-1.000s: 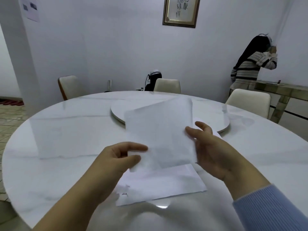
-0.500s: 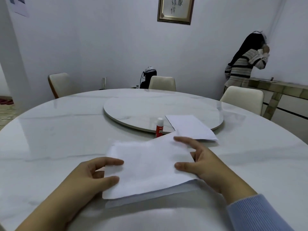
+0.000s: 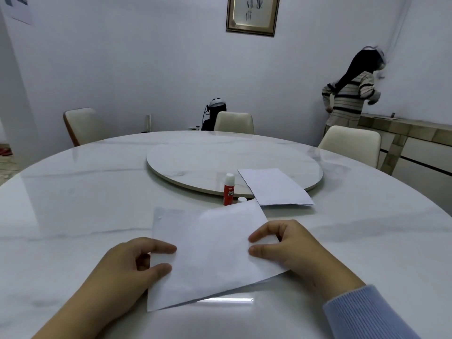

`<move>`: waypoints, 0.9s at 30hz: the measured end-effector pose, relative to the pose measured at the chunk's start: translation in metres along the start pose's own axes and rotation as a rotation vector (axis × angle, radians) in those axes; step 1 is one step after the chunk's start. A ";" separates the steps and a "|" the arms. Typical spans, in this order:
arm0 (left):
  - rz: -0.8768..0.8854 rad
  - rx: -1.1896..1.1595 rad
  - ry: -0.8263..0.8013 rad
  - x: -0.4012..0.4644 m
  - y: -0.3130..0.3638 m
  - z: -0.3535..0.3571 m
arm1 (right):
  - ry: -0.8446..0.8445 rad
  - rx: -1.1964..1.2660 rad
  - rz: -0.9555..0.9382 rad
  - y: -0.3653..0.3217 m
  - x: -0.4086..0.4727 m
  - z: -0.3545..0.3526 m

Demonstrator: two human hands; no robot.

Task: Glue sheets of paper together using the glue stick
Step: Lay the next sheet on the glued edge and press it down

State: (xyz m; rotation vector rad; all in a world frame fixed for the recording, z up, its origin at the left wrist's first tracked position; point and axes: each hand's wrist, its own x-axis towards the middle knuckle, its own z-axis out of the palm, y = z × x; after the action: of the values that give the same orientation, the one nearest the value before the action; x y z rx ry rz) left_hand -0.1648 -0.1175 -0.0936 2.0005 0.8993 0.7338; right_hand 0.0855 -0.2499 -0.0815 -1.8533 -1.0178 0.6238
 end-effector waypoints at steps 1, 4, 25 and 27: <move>0.006 0.008 0.013 0.000 0.000 0.001 | -0.001 -0.008 0.005 0.000 0.000 0.000; 0.030 0.062 0.054 0.001 -0.001 0.002 | -0.012 -0.023 0.028 0.000 0.000 0.001; 0.034 0.177 0.017 0.001 -0.001 0.003 | -0.044 -0.118 0.047 0.001 0.000 0.002; 0.032 0.179 0.011 0.002 -0.002 0.003 | -0.041 -0.124 0.050 0.001 0.000 0.002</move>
State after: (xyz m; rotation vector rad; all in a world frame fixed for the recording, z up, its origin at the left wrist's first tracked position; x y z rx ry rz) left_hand -0.1623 -0.1167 -0.0966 2.1736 0.9705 0.7039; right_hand 0.0844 -0.2487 -0.0832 -1.9866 -1.0597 0.6433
